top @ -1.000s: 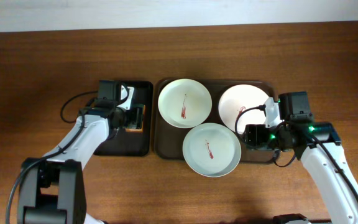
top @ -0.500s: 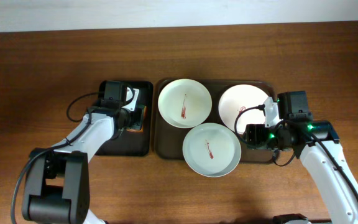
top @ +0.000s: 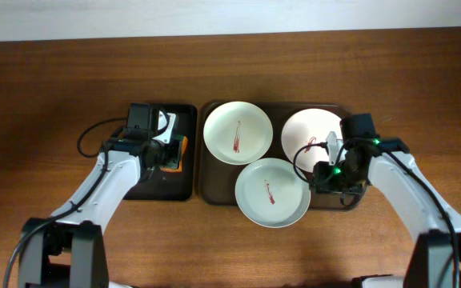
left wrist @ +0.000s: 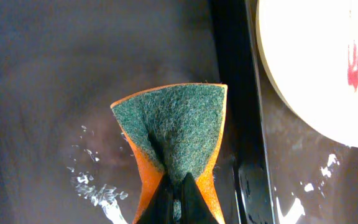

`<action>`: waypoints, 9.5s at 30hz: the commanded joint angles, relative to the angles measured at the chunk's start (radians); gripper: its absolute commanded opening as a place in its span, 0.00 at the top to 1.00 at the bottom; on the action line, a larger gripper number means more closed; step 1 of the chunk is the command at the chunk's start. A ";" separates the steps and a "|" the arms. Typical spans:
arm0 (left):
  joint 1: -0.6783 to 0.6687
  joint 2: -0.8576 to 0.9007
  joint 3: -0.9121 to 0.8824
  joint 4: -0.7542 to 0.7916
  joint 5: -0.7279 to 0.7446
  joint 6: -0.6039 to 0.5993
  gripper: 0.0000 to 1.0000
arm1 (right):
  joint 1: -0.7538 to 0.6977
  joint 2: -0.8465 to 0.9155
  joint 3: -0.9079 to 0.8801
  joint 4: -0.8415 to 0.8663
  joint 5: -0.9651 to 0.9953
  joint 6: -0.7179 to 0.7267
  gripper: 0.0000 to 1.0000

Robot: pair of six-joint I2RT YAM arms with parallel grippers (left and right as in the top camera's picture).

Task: Clean dirty plates on tray and stack at the side
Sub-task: 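Grasp the green-orange sponge with the left gripper and lift it, then carry the sponge with the left gripper toward the pale green plate, then wipe the pale green plate with the sponge in the left gripper, then return the sponge to the black tray with the left gripper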

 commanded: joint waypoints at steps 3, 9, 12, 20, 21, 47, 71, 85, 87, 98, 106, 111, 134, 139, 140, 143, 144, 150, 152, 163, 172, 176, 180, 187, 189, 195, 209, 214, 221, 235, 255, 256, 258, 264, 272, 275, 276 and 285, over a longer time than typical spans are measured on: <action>0.000 -0.019 0.008 -0.043 0.008 -0.011 1.00 | 0.006 0.108 0.021 0.020 -0.072 0.000 0.59; 0.000 -0.019 0.008 -0.043 0.061 -0.034 1.00 | 0.006 0.134 0.021 0.050 -0.117 0.001 0.64; 0.000 -0.021 0.008 -0.043 0.061 -0.034 1.00 | 0.006 0.134 0.021 0.067 -0.132 0.001 0.69; 0.000 -0.067 0.008 -0.043 0.105 -0.033 1.00 | 0.006 0.134 0.021 0.089 -0.132 0.001 0.85; 0.000 -0.073 0.008 -0.043 0.118 -0.033 1.00 | 0.006 0.134 0.021 0.089 -0.132 0.001 0.85; 0.000 -0.155 0.008 0.216 0.047 -0.032 1.00 | 0.006 0.134 0.021 0.100 -0.132 0.005 0.96; 0.000 -0.306 0.008 0.283 0.034 0.009 1.00 | 0.006 0.134 0.021 0.105 -0.132 0.005 0.96; 0.000 -0.072 0.008 -0.018 -0.024 -0.008 1.00 | 0.006 0.134 0.021 0.104 -0.132 0.005 0.96; -0.001 -0.043 0.008 -0.017 0.015 -0.011 1.00 | 0.006 0.134 0.021 0.104 -0.132 0.005 0.96; -0.080 0.082 0.008 -0.016 0.060 -0.011 1.00 | 0.006 0.134 0.021 0.100 -0.132 0.005 0.96; -0.092 0.065 0.010 -0.004 0.059 -0.011 1.00 | 0.006 0.134 0.021 0.097 -0.132 0.005 0.96; -0.092 0.005 0.010 -0.013 -0.001 -0.011 1.00 | 0.006 0.134 0.021 0.097 -0.132 0.005 0.96; -0.284 -0.079 0.010 0.191 0.365 -0.542 1.00 | 0.006 0.134 0.021 0.097 -0.132 0.005 0.96; -0.377 0.005 0.010 0.248 0.367 -0.792 1.00 | 0.006 0.134 0.021 0.097 -0.132 0.005 0.96; -0.392 0.020 0.010 0.259 0.369 -0.818 1.00 | 0.006 0.134 0.021 0.097 -0.132 0.005 0.96; -0.435 0.069 0.010 0.314 0.391 -0.882 1.00 | 0.006 0.134 0.021 0.097 -0.132 0.005 0.96; -0.456 0.098 0.010 0.358 0.413 -0.912 1.00 | 0.006 0.134 0.021 0.097 -0.132 0.005 0.96; -0.542 0.202 0.010 0.441 0.434 -1.043 1.00 | 0.006 0.134 0.021 0.097 -0.132 0.005 0.96; -0.558 0.221 0.010 0.441 0.433 -1.054 1.00 | 0.006 0.134 0.021 0.097 -0.132 0.005 0.96; -0.512 0.223 0.010 0.312 0.239 -0.717 1.00 | 0.006 0.134 0.021 0.096 -0.132 0.005 0.96; -0.478 0.047 0.016 0.284 0.137 -0.493 1.00 | 0.006 0.134 0.021 0.097 -0.132 0.005 0.96; -0.474 -0.052 0.016 0.271 0.136 -0.428 1.00 | 0.006 0.134 0.021 0.097 -0.132 0.005 0.79; -0.466 -0.096 0.016 0.183 -0.029 -0.382 1.00 | 0.006 0.134 0.021 0.097 -0.132 0.005 0.76; -0.327 -0.137 0.016 0.052 -0.151 -0.341 1.00 | 0.006 0.135 0.019 0.085 -0.132 0.005 0.69; -0.279 -0.136 0.016 0.050 -0.151 -0.337 1.00 | 0.006 0.136 0.019 0.085 -0.132 0.005 0.69; -0.164 -0.098 0.011 0.008 -0.154 -0.337 1.00 | 0.013 0.138 0.016 0.067 -0.132 0.005 0.70; -0.125 0.119 0.010 0.018 -0.151 -0.074 1.00 | 0.092 0.138 0.014 0.070 -0.098 0.005 0.78; -0.124 0.121 0.010 0.042 -0.154 -0.072 0.36 | 0.092 0.138 0.014 0.066 -0.098 0.005 0.76; -0.124 0.126 0.010 0.082 -0.154 -0.073 0.30 | 0.092 0.138 0.014 0.067 -0.099 0.005 0.73; -0.122 0.187 0.057 0.138 -0.210 -0.071 1.00 | 0.092 0.138 0.014 0.063 -0.099 0.005 0.74; -0.111 0.181 0.088 0.019 -0.201 -0.069 0.20 | 0.092 0.138 0.014 0.062 -0.099 0.005 0.74; -0.111 0.181 0.088 0.027 -0.193 -0.069 0.22 | 0.092 0.138 0.014 0.061 -0.099 0.005 0.74; -0.111 0.181 0.087 0.040 -0.136 -0.069 0.33 | 0.092 0.138 0.014 0.061 -0.099 0.005 0.74; -0.111 0.182 0.086 -0.013 -0.079 -0.069 0.41 | 0.092 0.138 0.014 0.061 -0.099 0.005 0.73; -0.111 0.182 0.044 -0.016 -0.080 -0.069 0.64 | 0.092 0.138 0.014 0.062 -0.099 0.005 0.73; -0.111 0.182 0.043 -0.016 -0.083 -0.069 1.00 | 0.092 0.138 0.014 0.063 -0.099 0.005 0.79; -0.111 0.182 0.045 -0.016 -0.086 -0.069 1.00 | 0.092 0.138 0.014 0.063 -0.098 0.005 0.82; -0.104 0.109 0.047 -0.072 -0.148 -0.069 0.43 | 0.092 0.123 0.015 0.068 -0.094 0.005 0.96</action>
